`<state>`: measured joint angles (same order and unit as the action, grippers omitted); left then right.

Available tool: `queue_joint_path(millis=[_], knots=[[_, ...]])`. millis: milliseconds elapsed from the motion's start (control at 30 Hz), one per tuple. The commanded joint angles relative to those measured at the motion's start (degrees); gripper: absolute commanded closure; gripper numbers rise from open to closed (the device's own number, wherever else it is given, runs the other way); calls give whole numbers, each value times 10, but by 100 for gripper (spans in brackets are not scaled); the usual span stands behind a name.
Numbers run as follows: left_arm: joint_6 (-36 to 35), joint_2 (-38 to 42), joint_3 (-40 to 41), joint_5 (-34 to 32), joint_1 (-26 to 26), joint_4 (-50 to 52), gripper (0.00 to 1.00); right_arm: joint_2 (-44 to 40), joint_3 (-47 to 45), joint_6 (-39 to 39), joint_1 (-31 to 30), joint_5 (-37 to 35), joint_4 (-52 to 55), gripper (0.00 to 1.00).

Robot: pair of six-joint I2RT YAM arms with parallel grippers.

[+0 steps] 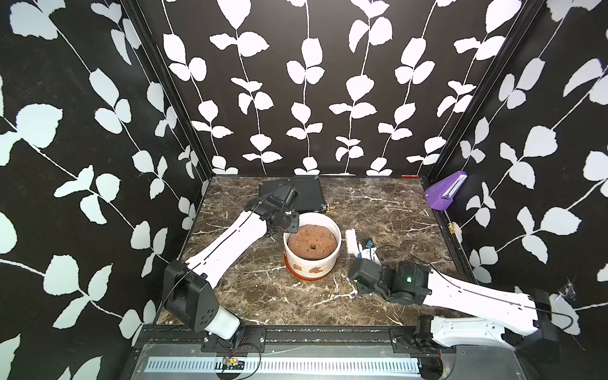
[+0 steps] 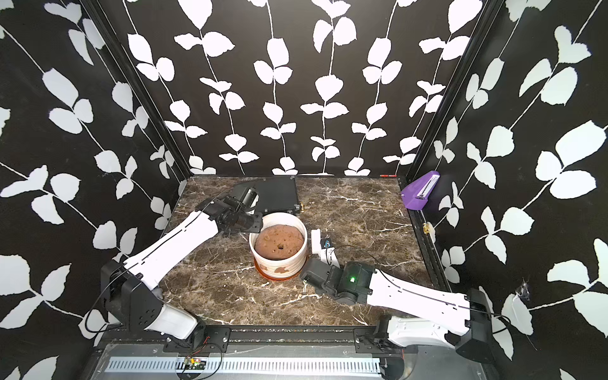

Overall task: Scrub the dried mud off the ceramic pot
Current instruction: Rotate the pot on the tray.

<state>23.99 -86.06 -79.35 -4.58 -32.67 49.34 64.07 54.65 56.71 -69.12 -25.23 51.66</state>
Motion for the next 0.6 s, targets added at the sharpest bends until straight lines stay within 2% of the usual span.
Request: queue_joint_path(millis=[0, 200, 367, 433, 567], knots=[[7, 2, 12, 21, 2, -4, 61, -8, -16, 32, -5, 12, -43, 100], [27, 4, 33, 37, 3, -8, 81, 13, -14, 73, -5, 11, -37, 100], [31, 10, 45, 39, 2, -12, 91, 34, -14, 78, -5, 31, -59, 100], [35, 11, 48, 41, 2, -12, 100, 45, -13, 78, -5, 38, -67, 100], [47, 17, 61, 47, 3, -14, 100, 54, -13, 76, -6, 44, -74, 100]])
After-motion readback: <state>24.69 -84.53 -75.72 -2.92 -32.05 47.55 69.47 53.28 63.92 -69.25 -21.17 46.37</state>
